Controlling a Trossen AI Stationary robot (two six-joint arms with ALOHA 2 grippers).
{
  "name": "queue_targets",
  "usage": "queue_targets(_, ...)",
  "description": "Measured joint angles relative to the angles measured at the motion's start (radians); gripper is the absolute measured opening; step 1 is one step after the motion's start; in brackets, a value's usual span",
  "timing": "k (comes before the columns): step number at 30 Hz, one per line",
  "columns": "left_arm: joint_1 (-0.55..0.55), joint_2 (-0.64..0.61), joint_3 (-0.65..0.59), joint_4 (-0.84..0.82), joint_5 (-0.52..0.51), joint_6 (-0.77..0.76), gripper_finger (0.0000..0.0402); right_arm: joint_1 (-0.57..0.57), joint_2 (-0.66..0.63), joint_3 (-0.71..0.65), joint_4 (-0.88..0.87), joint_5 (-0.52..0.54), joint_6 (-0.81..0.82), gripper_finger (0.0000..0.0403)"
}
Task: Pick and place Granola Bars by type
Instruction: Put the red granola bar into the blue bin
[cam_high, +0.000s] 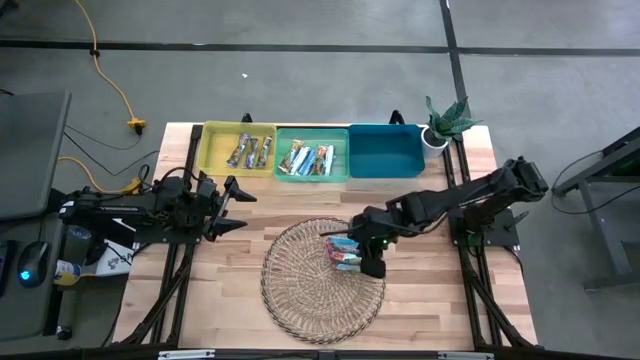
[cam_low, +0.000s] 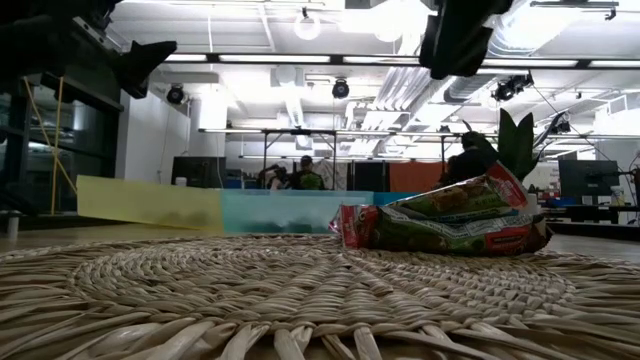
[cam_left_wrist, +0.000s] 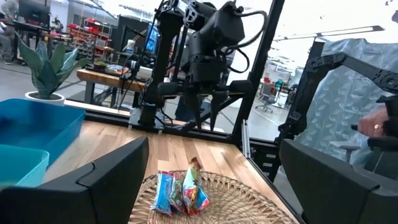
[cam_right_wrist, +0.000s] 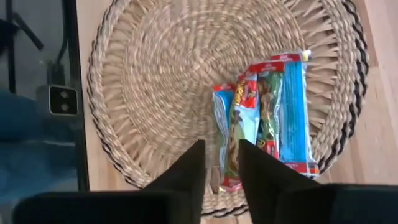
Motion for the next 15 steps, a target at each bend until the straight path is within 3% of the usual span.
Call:
queue_targets(6,0.000,0.000,0.000,-0.016,0.001,0.000,0.0358,0.074,0.000,-0.005,-0.021,0.029,-0.166,0.0140)
queue_targets(15,0.000,0.000,0.000,-0.080,0.002,0.000,0.0358,0.162,0.040,-0.005,-0.020,0.254,-0.173,0.0162)
